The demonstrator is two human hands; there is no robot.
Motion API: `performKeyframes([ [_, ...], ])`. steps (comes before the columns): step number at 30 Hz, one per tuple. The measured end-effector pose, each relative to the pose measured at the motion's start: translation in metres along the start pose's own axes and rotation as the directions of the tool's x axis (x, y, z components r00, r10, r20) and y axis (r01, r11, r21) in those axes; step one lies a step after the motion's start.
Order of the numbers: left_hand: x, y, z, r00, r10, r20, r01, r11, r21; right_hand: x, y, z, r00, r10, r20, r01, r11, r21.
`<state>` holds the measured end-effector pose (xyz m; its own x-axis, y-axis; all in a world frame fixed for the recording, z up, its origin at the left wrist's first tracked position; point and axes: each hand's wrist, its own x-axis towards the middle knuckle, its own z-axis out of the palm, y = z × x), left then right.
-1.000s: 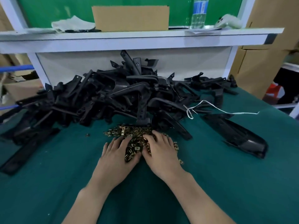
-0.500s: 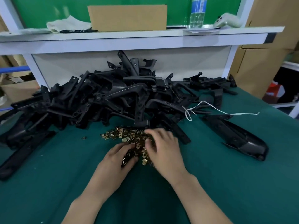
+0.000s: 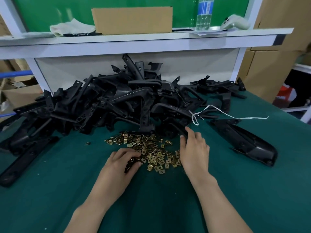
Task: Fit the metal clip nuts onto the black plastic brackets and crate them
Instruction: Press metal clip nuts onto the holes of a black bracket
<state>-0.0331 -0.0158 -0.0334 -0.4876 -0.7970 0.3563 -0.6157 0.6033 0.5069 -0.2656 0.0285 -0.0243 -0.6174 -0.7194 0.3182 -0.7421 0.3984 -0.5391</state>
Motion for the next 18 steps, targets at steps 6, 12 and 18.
performKeyframes([
  [6, -0.001, 0.003, -0.002, 1.0, -0.007, 0.006, 0.007, 1.0, -0.026, -0.012, -0.011, -0.016, 0.981, -0.024, -0.195, 0.056, 0.986, 0.158],
  [12, -0.004, 0.01, -0.011, 0.965, -0.134, -0.224, 0.059, 0.948, -0.313, -0.021, -0.023, -0.038, 0.91, -0.197, 0.364, -0.19, 0.582, 0.791],
  [18, -0.005, 0.021, -0.024, 0.88, -0.362, -0.309, 0.042, 0.705, -0.708, -0.029, -0.032, -0.034, 0.637, -0.383, 0.669, -0.328, 0.651, 0.685],
])
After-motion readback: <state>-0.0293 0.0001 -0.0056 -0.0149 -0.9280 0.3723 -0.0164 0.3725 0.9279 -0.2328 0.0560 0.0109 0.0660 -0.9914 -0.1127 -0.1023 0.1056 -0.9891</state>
